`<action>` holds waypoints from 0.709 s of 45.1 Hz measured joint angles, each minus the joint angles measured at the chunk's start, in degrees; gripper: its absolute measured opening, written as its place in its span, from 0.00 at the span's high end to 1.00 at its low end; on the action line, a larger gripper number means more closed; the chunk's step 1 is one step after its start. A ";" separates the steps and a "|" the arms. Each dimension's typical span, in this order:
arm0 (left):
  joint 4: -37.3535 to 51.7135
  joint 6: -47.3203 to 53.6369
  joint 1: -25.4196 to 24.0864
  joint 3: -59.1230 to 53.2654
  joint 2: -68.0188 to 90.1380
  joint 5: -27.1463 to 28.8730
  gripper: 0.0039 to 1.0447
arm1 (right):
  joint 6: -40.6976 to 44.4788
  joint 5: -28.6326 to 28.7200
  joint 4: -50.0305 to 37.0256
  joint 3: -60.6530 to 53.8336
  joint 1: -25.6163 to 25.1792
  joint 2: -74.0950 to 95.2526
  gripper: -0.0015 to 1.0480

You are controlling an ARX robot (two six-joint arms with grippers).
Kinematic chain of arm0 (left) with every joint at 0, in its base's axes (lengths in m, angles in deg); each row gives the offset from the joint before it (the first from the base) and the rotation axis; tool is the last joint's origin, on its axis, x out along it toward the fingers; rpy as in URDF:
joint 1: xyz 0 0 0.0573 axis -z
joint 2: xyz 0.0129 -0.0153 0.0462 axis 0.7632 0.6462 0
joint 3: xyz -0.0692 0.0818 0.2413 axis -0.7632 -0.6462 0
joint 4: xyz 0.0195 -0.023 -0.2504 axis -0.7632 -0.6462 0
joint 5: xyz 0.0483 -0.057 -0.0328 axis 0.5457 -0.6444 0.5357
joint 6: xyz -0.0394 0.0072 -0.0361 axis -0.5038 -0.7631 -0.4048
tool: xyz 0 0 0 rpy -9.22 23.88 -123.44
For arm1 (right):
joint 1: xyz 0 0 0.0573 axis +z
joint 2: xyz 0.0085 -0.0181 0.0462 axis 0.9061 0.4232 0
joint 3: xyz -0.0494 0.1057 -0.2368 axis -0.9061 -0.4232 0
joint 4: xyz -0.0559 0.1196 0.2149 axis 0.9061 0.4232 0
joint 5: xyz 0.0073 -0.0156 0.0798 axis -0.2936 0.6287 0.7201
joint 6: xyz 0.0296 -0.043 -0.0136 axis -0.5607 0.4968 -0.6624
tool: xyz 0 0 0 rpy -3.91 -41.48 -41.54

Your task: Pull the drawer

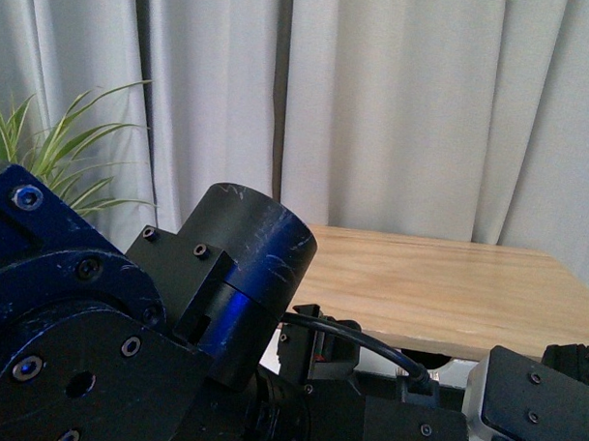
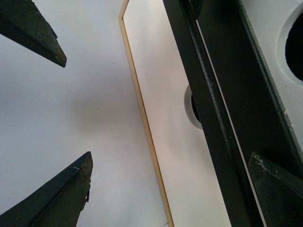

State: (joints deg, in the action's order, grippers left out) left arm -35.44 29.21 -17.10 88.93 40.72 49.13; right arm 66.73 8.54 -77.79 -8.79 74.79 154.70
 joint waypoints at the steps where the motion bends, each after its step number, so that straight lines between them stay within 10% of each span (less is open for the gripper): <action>1: -0.24 0.11 0.02 0.00 -0.04 0.09 0.05 | 0.24 0.09 0.22 0.00 0.00 -0.07 0.09; 32: -3.48 4.26 0.37 -12.33 -10.93 -3.52 0.05 | 6.80 5.60 8.52 -8.17 0.17 -11.74 0.09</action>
State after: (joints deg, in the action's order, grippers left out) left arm -38.91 33.47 -16.73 76.60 29.79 45.61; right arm 73.53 14.14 -69.27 -16.96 74.97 142.96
